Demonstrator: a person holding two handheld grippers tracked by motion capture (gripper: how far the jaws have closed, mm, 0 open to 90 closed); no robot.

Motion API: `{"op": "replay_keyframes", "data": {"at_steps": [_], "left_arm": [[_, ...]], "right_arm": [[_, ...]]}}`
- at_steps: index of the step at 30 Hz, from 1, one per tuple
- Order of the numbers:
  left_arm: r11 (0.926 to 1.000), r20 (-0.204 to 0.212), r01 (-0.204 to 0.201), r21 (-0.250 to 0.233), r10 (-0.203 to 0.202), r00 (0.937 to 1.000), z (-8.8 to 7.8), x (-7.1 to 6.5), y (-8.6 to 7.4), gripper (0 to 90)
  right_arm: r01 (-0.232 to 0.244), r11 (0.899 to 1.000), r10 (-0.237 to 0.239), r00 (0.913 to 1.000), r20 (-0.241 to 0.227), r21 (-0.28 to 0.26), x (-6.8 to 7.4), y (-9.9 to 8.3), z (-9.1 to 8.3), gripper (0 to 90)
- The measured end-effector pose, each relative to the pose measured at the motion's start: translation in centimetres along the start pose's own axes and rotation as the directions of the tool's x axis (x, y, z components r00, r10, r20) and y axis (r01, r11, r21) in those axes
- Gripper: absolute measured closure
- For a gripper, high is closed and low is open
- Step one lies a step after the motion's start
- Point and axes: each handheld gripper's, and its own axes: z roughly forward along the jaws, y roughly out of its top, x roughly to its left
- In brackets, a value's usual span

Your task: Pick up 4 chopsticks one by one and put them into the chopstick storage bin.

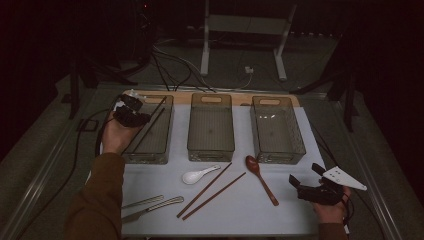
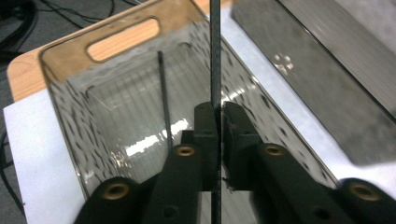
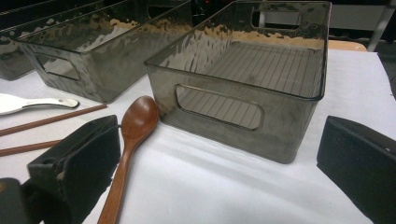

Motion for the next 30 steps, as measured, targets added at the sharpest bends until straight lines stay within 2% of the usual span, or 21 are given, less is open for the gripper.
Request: {"op": "replay_keyframes", "data": {"at_steps": [1, 3, 4, 6, 8, 10, 14, 20, 23, 30], "left_arm": [[0.9998, -0.006, 0.017, -0.007, -0.017, 0.9998, 0.1, 0.1, 0.0, 57.0], [0.999, -0.029, 0.033, -0.029, -0.034, 0.999, 0.1, 0.0, 0.0, 34.9], [0.9986, -0.024, 0.04, -0.035, -0.041, 0.9989, 0.1, 0.0, 0.0, 28.2], [0.9976, -0.04, 0.046, -0.052, -0.048, 0.998, -0.1, -0.1, 0.1, 18.5], [0.9958, -0.037, 0.058, -0.071, -0.061, 0.9975, -0.4, 0.0, 0.0, 16.0], [0.995, -0.042, 0.063, -0.078, -0.067, 0.9969, -0.5, 0.0, 0.1, 9.3], [0.9953, -0.015, 0.054, -0.081, -0.055, 0.9984, -0.8, -0.3, -0.1, 2.4], [0.9953, 0.01, 0.045, -0.085, -0.045, 0.9989, -1.4, -1.1, -0.2, 1.3], [0.996, -0.003, 0.043, -0.079, -0.043, 0.9991, -1.6, -1.6, -0.2, 1.3], [0.9946, 0.011, 0.037, -0.097, -0.036, 0.9993, -2.4, -2.5, -0.4, 1.4]], "right_arm": [[0.0, 1.0, 0.0, 1.0, 0.0, 0.0, 0.0, 0.0, 0.0, 0.0], [-0.002, 1.0, 0.002, 1.0, 0.001, -0.001, 0.0, 0.0, 0.0, 0.0], [0.0, 1.0, 0.0, 1.0, 0.002, -0.002, -0.1, 0.0, -0.1, 0.0], [-0.005, 1.0, 0.005, 1.0, 0.002, -0.001, -0.1, 0.0, -0.1, 0.0], [-0.002, 1.0, 0.002, 1.0, 0.002, -0.003, -0.1, 0.0, -0.1, 0.0], [0.001, 1.0, -0.001, 1.0, 0.003, -0.004, 0.0, 0.0, -0.1, 0.0], [0.0, 1.0, 0.001, 1.0, 0.003, -0.004, -0.1, 0.0, -0.1, 0.0], [0.001, 1.0, -0.001, 1.0, 0.002, -0.004, -0.1, 0.0, -0.1, 0.0], [0.001, 1.0, -0.001, 1.0, 0.003, -0.002, 0.0, 0.0, -0.1, 0.0], [0.0, 1.0, 0.0, 1.0, 0.004, -0.002, 0.0, 0.0, -0.1, 0.0]]}}
